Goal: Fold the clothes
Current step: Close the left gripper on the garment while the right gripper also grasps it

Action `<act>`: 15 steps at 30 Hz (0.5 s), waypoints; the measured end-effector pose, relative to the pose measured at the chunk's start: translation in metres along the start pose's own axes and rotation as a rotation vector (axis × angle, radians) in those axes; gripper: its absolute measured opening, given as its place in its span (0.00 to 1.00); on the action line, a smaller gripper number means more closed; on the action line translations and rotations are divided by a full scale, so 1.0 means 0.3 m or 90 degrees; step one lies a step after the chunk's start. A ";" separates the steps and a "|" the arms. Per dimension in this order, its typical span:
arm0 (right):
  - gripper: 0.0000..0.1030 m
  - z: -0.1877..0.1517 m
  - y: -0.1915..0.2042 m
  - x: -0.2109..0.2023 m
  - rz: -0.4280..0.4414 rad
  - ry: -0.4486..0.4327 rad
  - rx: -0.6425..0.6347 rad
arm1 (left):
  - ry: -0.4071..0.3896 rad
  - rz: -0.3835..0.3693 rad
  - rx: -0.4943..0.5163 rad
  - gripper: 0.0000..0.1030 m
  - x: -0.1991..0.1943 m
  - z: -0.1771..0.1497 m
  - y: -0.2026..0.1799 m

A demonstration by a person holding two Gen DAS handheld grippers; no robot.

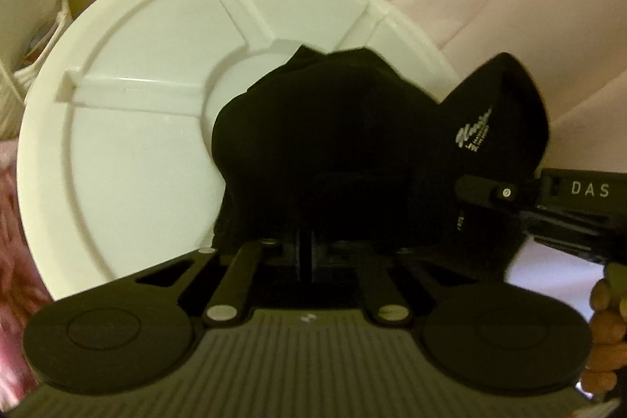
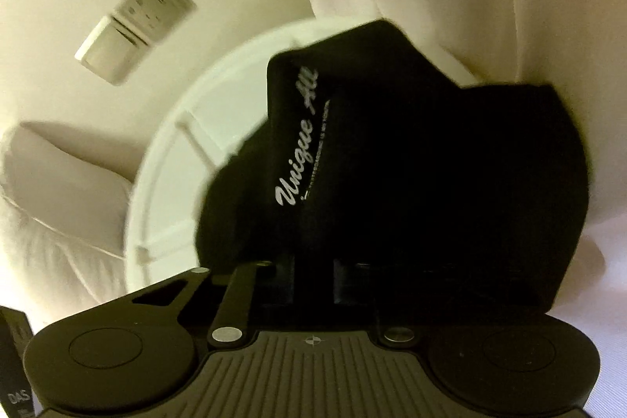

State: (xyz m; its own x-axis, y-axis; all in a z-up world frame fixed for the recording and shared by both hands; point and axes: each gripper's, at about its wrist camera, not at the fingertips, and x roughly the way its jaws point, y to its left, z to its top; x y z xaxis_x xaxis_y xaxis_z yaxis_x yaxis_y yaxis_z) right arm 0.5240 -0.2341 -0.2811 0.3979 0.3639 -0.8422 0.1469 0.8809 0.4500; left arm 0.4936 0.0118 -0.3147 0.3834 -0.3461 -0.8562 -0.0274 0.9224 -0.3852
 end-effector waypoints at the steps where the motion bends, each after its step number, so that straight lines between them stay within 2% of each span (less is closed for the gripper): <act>1: 0.13 0.000 0.016 -0.032 0.012 -0.011 -0.006 | -0.012 -0.011 -0.011 0.01 -0.037 -0.006 0.004; 6: 0.12 -0.035 0.177 -0.224 0.114 -0.057 -0.090 | -0.109 -0.071 -0.061 0.00 -0.304 -0.057 0.014; 8: 0.12 -0.049 0.241 -0.301 0.155 -0.075 -0.124 | -0.156 -0.060 -0.058 0.00 -0.429 -0.093 0.006; 10: 0.12 -0.063 0.305 -0.378 0.196 -0.094 -0.158 | -0.146 -0.110 0.018 0.00 -0.548 -0.122 0.018; 11: 0.12 -0.070 0.338 -0.416 0.216 -0.103 -0.174 | -0.157 -0.125 0.027 0.00 -0.612 -0.137 0.030; 15: 0.12 -0.147 0.490 -0.579 0.317 -0.134 -0.242 | -0.265 -0.123 -0.007 0.00 -0.894 -0.244 0.070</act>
